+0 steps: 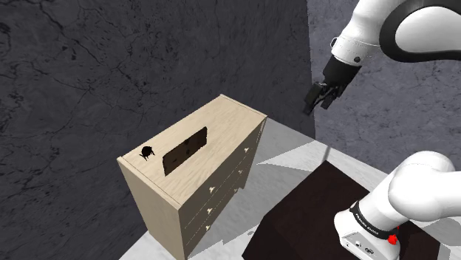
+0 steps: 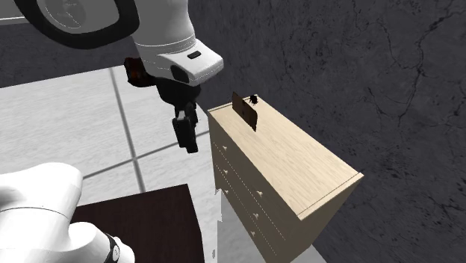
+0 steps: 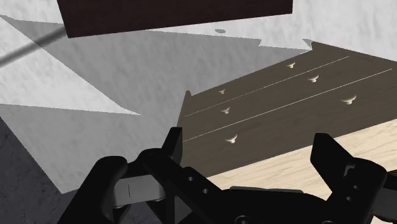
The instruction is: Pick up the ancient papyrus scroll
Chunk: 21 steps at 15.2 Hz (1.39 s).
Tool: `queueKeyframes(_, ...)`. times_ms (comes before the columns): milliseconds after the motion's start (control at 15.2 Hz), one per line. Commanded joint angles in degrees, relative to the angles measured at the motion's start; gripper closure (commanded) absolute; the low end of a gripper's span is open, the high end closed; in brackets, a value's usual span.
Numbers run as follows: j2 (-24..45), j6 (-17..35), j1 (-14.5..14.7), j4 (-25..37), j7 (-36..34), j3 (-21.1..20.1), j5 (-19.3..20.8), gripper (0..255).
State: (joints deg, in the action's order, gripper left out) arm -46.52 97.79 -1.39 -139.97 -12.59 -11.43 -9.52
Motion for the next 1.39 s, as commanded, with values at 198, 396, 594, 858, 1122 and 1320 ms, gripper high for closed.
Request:
queueKeyframes(198,3.1,4.3,-2.4,0.9,-17.2,-10.6,-3.0,0)
queueKeyframes(396,7.4,7.0,-4.8,3.6,-27.7,-17.5,-3.6,0)
queueKeyframes(594,12.9,9.3,-8.5,7.4,-38.6,-24.7,-2.7,0)
queueKeyframes(858,22.3,11.4,-15.2,14.4,-54.1,-35.2,1.7,0)
queueKeyframes(1122,36.0,11.4,-24.2,23.2,-73.0,-48.4,12.5,0)
queueKeyframes(1320,54.8,6.7,-25.9,31.9,-92.7,-56.7,30.4,0)
